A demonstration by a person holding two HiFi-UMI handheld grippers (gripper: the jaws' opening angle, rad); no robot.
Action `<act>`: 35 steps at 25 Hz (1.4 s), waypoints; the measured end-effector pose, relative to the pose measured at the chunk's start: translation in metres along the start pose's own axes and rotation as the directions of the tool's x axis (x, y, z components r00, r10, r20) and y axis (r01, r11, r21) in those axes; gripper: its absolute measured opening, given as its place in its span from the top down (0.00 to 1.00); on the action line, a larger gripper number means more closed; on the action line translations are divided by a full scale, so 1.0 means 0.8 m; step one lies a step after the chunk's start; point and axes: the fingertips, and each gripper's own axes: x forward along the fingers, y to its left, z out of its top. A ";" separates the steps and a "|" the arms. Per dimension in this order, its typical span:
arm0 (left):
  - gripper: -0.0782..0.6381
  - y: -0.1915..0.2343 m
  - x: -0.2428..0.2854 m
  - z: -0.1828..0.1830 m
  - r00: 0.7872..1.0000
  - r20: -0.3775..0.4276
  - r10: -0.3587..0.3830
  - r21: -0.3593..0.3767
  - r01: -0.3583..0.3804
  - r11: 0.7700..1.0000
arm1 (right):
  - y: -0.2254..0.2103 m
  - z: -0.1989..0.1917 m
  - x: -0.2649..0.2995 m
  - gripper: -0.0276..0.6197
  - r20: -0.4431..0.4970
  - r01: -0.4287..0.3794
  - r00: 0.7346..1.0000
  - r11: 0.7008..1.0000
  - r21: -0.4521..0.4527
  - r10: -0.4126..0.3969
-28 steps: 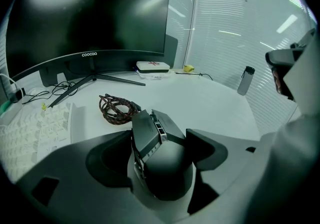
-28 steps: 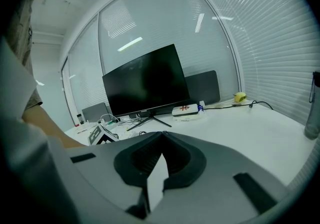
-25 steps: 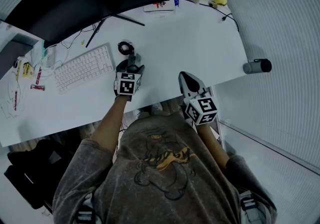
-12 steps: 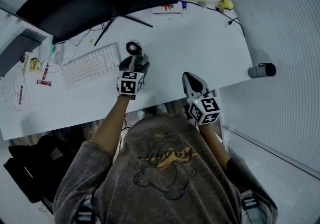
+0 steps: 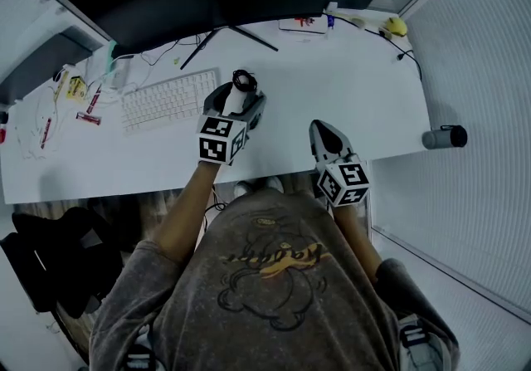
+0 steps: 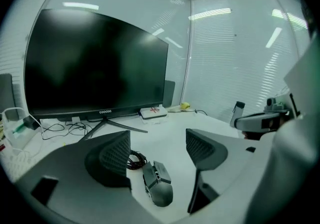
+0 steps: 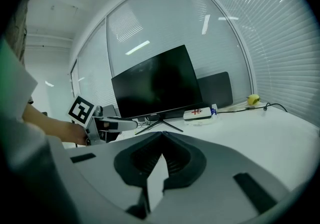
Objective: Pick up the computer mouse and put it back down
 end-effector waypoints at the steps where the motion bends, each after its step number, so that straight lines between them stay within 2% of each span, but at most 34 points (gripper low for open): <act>1: 0.42 0.000 -0.009 0.008 1.000 0.019 0.002 0.002 -0.002 1.000 | 0.003 0.001 0.002 0.95 0.003 -0.008 1.000 1.000 -0.002 0.008; 6: 0.42 0.000 -0.054 0.041 0.995 0.099 0.016 0.008 -0.017 1.000 | 0.019 0.009 0.008 0.95 0.017 -0.036 0.999 0.999 -0.017 0.036; 12: 0.42 0.000 -0.104 0.059 0.985 0.169 0.032 -0.029 -0.027 0.999 | 0.039 0.021 0.011 0.95 0.030 -0.055 0.998 0.998 -0.035 0.057; 17: 0.42 0.003 -0.145 0.062 0.969 0.240 0.051 -0.067 -0.036 0.997 | 0.052 0.027 0.012 0.95 0.038 -0.081 0.996 0.996 -0.045 0.083; 22: 0.42 0.010 -0.167 0.052 0.962 0.254 0.102 -0.078 -0.085 0.993 | 0.062 0.028 0.010 0.95 0.040 -0.098 0.994 0.994 -0.049 0.100; 23: 0.44 0.011 -0.171 0.049 0.961 0.252 0.112 -0.074 -0.096 0.993 | 0.065 0.028 0.009 0.95 0.039 -0.101 0.994 0.994 -0.050 0.103; 25: 0.65 0.014 -0.178 0.043 0.957 0.255 0.140 -0.067 -0.127 0.990 | 0.068 0.025 0.007 0.95 0.039 -0.104 0.994 0.993 -0.052 0.106; 27: 0.79 0.015 -0.184 0.035 0.952 0.259 0.163 -0.062 -0.152 0.986 | 0.068 0.023 0.005 0.95 0.042 -0.103 0.994 0.993 -0.054 0.105; 28: 0.83 0.016 -0.185 0.030 0.951 0.259 0.169 -0.062 -0.158 0.985 | 0.069 0.023 0.004 0.95 0.046 -0.101 0.994 0.993 -0.054 0.103; 35: 0.86 0.021 -0.188 0.000 0.947 0.249 0.203 -0.080 -0.189 0.979 | 0.069 0.016 -0.004 0.95 0.057 -0.100 0.993 0.994 -0.051 0.103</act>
